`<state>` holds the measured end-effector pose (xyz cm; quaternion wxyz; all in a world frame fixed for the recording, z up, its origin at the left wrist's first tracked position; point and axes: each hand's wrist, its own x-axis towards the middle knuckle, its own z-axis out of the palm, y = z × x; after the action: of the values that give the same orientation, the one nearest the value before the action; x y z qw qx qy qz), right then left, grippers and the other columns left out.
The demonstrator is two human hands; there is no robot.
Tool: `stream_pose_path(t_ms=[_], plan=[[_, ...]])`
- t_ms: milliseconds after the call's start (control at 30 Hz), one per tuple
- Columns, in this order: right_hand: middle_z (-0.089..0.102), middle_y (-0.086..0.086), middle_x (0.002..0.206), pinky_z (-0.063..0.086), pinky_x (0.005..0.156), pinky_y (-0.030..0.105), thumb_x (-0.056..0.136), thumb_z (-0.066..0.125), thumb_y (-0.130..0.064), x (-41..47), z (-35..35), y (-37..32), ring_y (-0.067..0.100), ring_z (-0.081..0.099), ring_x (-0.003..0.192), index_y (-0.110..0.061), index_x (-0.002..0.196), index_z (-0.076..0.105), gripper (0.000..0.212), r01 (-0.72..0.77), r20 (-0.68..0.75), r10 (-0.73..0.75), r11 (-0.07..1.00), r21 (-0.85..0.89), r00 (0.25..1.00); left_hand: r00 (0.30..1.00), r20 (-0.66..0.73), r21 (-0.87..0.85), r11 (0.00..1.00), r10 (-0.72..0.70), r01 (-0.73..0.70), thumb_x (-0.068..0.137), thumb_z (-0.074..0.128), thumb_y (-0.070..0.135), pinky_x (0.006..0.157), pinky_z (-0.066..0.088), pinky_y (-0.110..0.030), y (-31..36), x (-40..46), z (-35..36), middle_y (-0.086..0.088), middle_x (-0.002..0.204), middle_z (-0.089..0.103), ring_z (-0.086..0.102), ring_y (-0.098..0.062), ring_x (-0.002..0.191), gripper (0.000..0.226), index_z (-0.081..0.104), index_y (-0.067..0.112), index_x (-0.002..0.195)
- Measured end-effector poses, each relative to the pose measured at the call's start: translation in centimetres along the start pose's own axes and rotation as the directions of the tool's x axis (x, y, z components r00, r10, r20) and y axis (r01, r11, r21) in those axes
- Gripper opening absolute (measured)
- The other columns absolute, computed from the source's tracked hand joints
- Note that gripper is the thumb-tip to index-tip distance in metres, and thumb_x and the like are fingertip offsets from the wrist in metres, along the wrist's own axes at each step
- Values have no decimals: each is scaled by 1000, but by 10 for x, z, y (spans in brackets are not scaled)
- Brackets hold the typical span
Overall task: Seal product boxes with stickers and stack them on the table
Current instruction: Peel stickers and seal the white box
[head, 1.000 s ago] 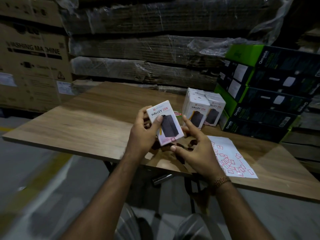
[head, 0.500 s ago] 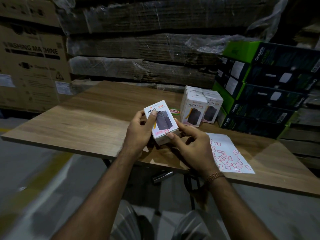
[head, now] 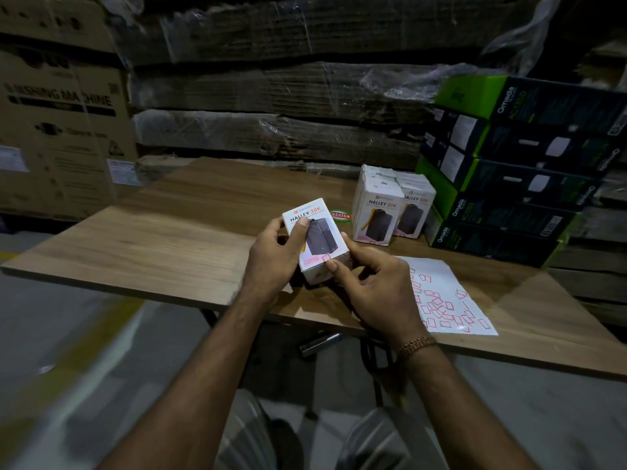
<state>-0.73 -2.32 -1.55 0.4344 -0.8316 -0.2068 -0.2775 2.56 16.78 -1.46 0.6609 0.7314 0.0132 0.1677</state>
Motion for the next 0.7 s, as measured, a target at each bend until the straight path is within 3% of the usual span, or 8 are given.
stream_pose_path(t_ms=[167, 267, 367, 467, 533, 700], plan=[[79, -10, 113, 59, 73, 28, 96, 74, -48, -1, 2, 5, 4, 70, 94, -22, 144, 66, 55, -2, -20, 1, 1000, -15, 1000, 1000, 11, 97, 995, 20, -21, 101, 57, 66, 89, 64, -45, 4, -6, 1, 13, 108, 80, 77, -6, 96, 44, 71, 34, 128], [77, -11, 112, 57, 74, 22, 99, 72, -45, 1, 3, 6, 1, 70, 94, -22, 140, 70, 47, -43, -72, 43, 999, -5, 997, 987, 151, 78, 995, 49, -61, 92, 54, 78, 94, 63, -45, 6, -10, 1, 12, 119, 77, 76, -7, 105, 66, 60, 39, 145], [73, -12, 125, 63, 83, 34, 100, 69, -47, 3, 3, 7, 5, 71, 106, -24, 133, 75, 40, -82, -142, 88, 995, 50, 986, 961, 274, 64, 996, 45, -65, 83, 56, 88, 98, 61, -44, 11, -16, 3, 13, 122, 77, 75, -6, 109, 96, 37, 39, 163], [78, -13, 106, 63, 78, 36, 102, 69, -43, 3, 1, 4, 4, 73, 97, -26, 118, 81, 26, -138, -159, 154, 985, 109, 975, 939, 325, 124, 979, 111, -159, 88, 64, 78, 103, 56, -27, 12, -21, 4, 25, 122, 73, 68, 8, 114, 96, 25, 41, 167], [79, -14, 100, 62, 77, 32, 100, 72, -40, 2, 0, 2, 1, 73, 95, -26, 114, 83, 23, -168, -200, 192, 977, 132, 961, 939, 318, 171, 966, 134, -195, 93, 69, 66, 95, 52, -11, 14, -25, 4, 33, 121, 68, 63, 19, 112, 94, 20, 39, 169], [80, -14, 98, 56, 74, 20, 96, 76, -37, 1, 1, -1, 0, 73, 93, -25, 111, 84, 20, -142, -244, 160, 986, 90, 956, 945, 260, 231, 937, 200, -262, 95, 71, 61, 85, 53, -8, 12, -27, 6, 18, 127, 73, 67, 13, 108, 94, 24, 29, 170]])
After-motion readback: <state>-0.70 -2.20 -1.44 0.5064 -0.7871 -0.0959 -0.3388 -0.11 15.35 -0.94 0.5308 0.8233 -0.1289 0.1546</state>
